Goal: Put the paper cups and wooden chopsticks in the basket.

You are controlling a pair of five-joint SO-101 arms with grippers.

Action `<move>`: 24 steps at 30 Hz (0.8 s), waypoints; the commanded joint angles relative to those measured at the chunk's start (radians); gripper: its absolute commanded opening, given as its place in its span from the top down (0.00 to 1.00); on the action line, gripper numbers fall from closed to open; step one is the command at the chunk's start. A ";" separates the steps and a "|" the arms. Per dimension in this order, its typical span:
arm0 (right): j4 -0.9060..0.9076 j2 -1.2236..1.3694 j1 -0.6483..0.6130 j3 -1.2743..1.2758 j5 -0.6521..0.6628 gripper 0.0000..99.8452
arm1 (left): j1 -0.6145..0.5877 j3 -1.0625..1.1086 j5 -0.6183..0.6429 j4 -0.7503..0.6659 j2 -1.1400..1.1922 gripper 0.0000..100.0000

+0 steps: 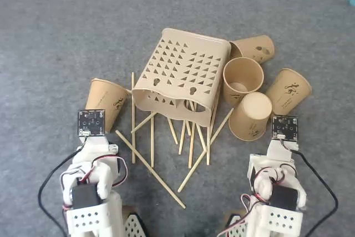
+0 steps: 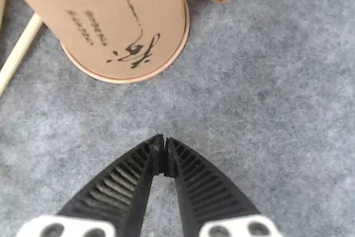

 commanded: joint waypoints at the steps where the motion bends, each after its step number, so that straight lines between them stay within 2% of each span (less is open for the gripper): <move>1: 0.005 -0.021 -0.004 0.017 0.009 0.99 | -0.008 -0.008 -0.002 0.003 -0.011 0.99; 17: 0.001 -0.022 -0.008 0.017 0.011 0.99 | -0.003 -0.008 -0.002 0.003 -0.011 0.99; 24: -0.150 -0.022 -0.004 0.017 0.012 0.99 | -0.008 -0.058 -0.006 -0.002 -0.011 0.98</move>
